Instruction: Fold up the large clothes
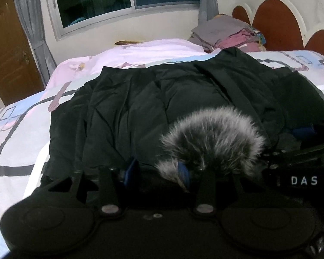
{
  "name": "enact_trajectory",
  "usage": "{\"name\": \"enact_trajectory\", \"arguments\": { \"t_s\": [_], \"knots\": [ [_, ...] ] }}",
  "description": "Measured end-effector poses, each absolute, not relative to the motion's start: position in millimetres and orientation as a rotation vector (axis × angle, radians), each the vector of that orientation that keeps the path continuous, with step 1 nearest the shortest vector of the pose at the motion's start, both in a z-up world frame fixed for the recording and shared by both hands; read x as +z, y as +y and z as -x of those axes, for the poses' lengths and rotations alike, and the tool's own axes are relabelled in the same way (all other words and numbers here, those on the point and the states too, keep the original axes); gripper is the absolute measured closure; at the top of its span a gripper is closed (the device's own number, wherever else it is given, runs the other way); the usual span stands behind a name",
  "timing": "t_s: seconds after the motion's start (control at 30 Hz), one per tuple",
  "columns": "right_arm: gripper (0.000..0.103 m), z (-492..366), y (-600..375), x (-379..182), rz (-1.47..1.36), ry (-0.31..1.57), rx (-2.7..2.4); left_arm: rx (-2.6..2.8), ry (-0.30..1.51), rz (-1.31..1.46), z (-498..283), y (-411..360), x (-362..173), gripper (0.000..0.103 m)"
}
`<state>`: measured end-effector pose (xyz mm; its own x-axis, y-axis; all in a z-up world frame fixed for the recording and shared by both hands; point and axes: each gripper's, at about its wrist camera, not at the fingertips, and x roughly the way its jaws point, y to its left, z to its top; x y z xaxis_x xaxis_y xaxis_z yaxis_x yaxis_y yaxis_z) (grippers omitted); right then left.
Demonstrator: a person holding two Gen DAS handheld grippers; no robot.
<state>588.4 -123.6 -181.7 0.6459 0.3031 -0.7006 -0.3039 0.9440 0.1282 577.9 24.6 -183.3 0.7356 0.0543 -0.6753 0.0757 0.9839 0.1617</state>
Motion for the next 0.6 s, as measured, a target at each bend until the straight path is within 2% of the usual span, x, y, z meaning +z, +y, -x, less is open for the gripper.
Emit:
{"name": "enact_trajectory", "arguments": {
  "t_s": [0.07,0.13,0.17,0.2,0.27,0.33,0.6],
  "knots": [
    [0.033,-590,-125,-179,0.007,0.806,0.344,-0.017,0.758,-0.201,-578,23,-180,0.06],
    [0.033,-590,-126,-171,0.02,0.814,0.338,-0.017,0.766,-0.238,-577,23,-175,0.051],
    [0.033,-585,-128,-163,0.028,0.79,0.33,-0.002,0.767,-0.262,-575,22,-170,0.038],
    [0.033,-577,-131,-155,0.027,0.754,0.329,0.015,0.762,-0.279,-571,23,-164,0.018],
    [0.031,-563,-139,-141,-0.006,0.727,0.327,0.047,0.723,-0.283,-558,27,-151,0.0],
    [0.019,-552,-149,-131,-0.061,0.732,0.327,0.023,0.718,-0.262,-545,33,-141,0.0],
    [0.018,-502,-189,-89,-0.187,0.706,0.302,0.013,0.704,-0.283,-479,55,-129,0.0]
  ]
}}
